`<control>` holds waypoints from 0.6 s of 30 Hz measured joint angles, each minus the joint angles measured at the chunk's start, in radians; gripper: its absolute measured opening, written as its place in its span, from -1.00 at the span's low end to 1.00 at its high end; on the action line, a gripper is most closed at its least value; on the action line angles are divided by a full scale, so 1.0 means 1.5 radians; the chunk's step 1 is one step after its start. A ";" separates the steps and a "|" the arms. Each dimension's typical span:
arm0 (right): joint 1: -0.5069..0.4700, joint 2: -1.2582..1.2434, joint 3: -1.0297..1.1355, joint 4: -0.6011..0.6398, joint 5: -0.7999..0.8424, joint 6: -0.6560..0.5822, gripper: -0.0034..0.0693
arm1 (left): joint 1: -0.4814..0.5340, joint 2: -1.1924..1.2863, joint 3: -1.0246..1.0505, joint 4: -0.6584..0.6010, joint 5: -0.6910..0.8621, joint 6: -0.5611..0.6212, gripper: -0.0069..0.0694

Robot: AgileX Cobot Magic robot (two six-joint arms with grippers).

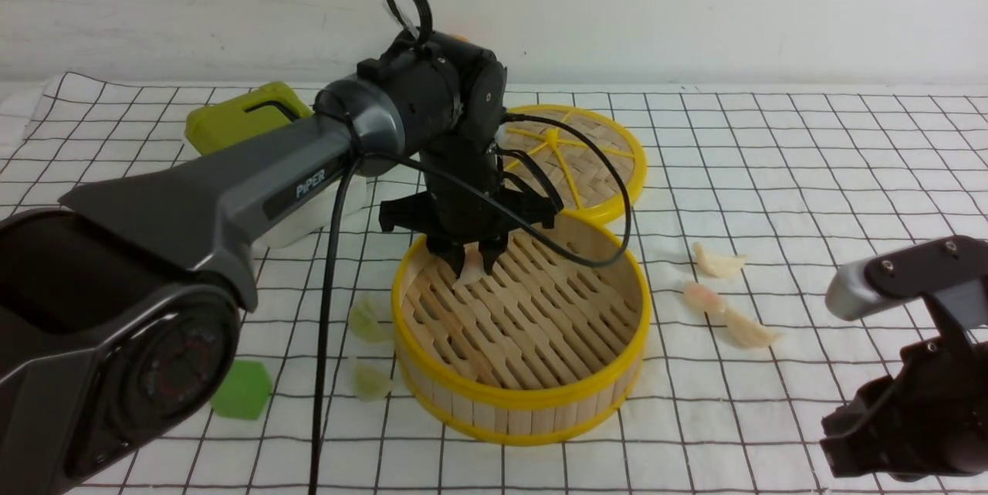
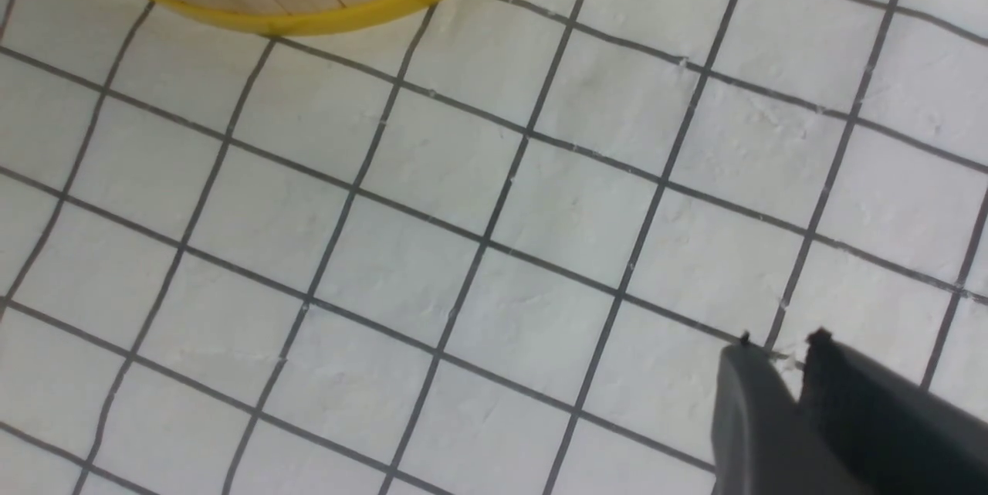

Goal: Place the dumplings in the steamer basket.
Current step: Use the left arm to put the dumpling into the steamer

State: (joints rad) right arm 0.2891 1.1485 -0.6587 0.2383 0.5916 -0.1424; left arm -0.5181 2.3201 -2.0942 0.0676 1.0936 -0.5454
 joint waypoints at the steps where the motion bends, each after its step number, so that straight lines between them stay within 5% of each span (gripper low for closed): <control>1: 0.000 0.000 0.000 0.002 0.000 0.000 -0.62 | 0.000 0.000 0.000 0.001 -0.001 -0.004 -0.33; 12: 0.000 0.000 0.000 0.013 0.001 0.000 -0.61 | 0.000 0.000 0.000 0.001 -0.001 -0.043 -0.21; 18: 0.000 0.000 0.000 0.014 0.001 0.000 -0.60 | 0.000 0.000 0.000 0.007 -0.001 -0.053 0.21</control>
State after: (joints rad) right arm 0.2891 1.1485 -0.6587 0.2596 0.5927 -0.1424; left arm -0.5181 2.3201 -2.0942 0.0776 1.0915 -0.6251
